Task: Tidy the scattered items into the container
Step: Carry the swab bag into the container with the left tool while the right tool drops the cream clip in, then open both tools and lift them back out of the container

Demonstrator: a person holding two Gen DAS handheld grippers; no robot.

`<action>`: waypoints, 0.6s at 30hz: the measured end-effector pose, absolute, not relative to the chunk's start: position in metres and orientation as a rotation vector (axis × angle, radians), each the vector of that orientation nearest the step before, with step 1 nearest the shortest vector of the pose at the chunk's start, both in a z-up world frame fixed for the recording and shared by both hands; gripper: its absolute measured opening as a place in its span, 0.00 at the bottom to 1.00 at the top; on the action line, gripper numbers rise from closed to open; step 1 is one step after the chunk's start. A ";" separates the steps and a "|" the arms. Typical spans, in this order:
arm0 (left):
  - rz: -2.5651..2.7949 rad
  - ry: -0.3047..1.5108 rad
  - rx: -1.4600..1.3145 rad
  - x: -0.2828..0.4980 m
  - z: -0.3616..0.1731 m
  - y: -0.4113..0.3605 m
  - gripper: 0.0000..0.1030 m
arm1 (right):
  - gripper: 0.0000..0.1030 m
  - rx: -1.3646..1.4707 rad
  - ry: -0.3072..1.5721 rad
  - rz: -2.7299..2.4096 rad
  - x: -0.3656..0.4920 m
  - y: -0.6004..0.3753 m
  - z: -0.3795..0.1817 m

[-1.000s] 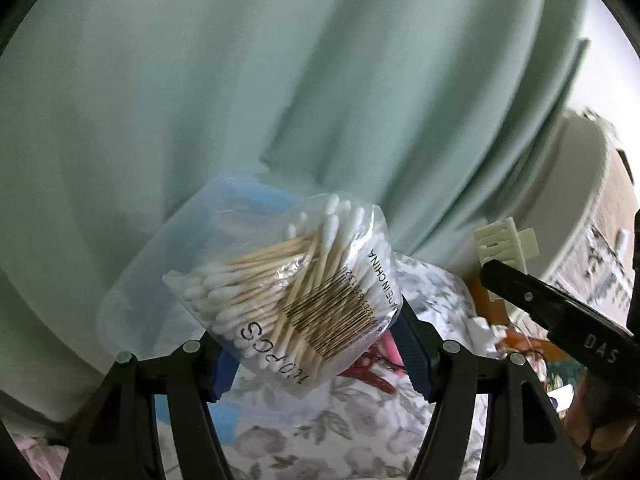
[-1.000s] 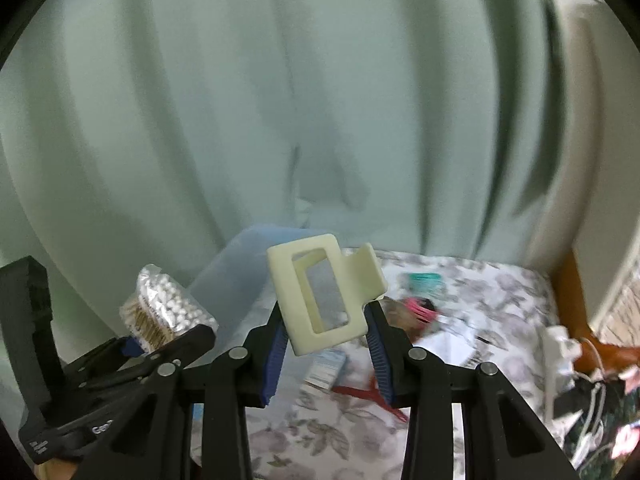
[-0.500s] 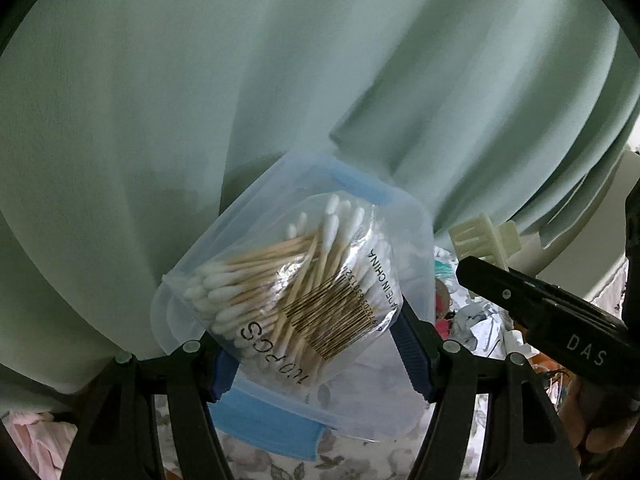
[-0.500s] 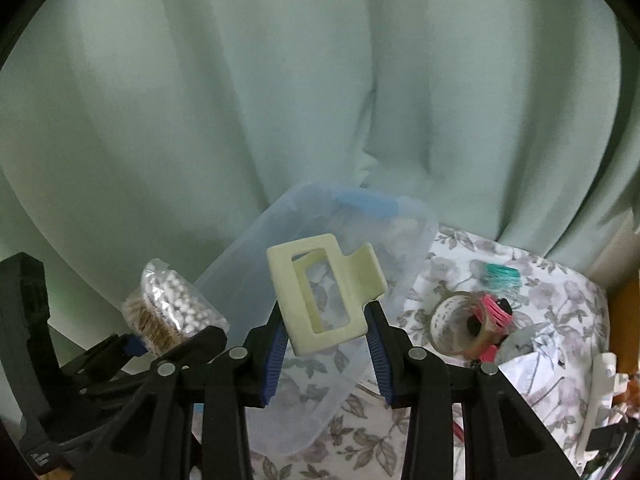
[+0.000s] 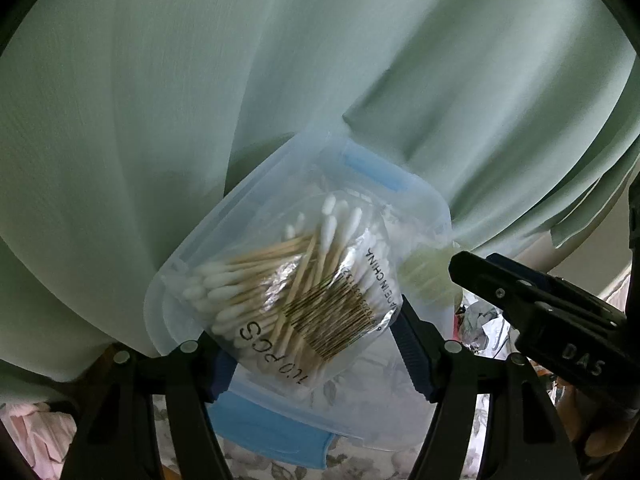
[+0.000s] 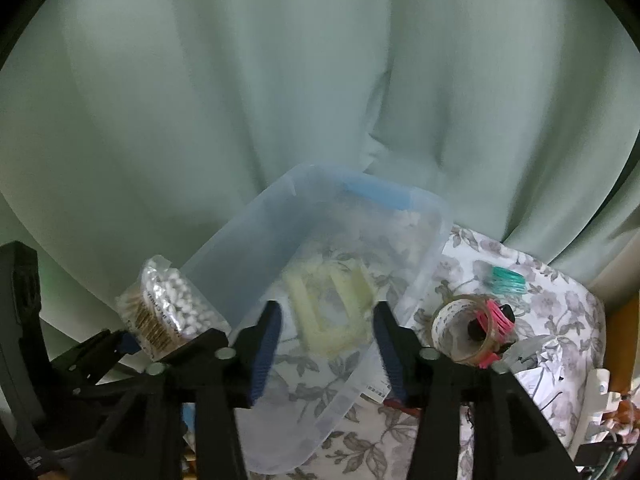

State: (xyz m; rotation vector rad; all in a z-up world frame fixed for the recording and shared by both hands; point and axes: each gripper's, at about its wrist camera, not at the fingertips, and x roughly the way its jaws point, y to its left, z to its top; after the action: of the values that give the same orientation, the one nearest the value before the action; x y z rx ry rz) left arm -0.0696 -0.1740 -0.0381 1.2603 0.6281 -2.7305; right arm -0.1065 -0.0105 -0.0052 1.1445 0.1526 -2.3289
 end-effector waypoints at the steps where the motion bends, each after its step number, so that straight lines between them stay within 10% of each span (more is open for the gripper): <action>1: -2.730 0.626 1.264 -0.070 -0.038 -0.173 0.69 | 0.58 1.139 0.152 -2.329 -0.105 -0.011 -0.003; 18: -2.746 0.557 1.220 -0.042 -0.026 -0.153 0.89 | 0.59 1.123 0.094 -2.362 -0.093 0.013 0.007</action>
State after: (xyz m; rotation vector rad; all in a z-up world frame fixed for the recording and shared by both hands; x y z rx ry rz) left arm -0.0416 -0.1527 -0.0265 1.2204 0.5573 -2.7460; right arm -0.0933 0.0125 0.0066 1.1229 0.0942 -2.3622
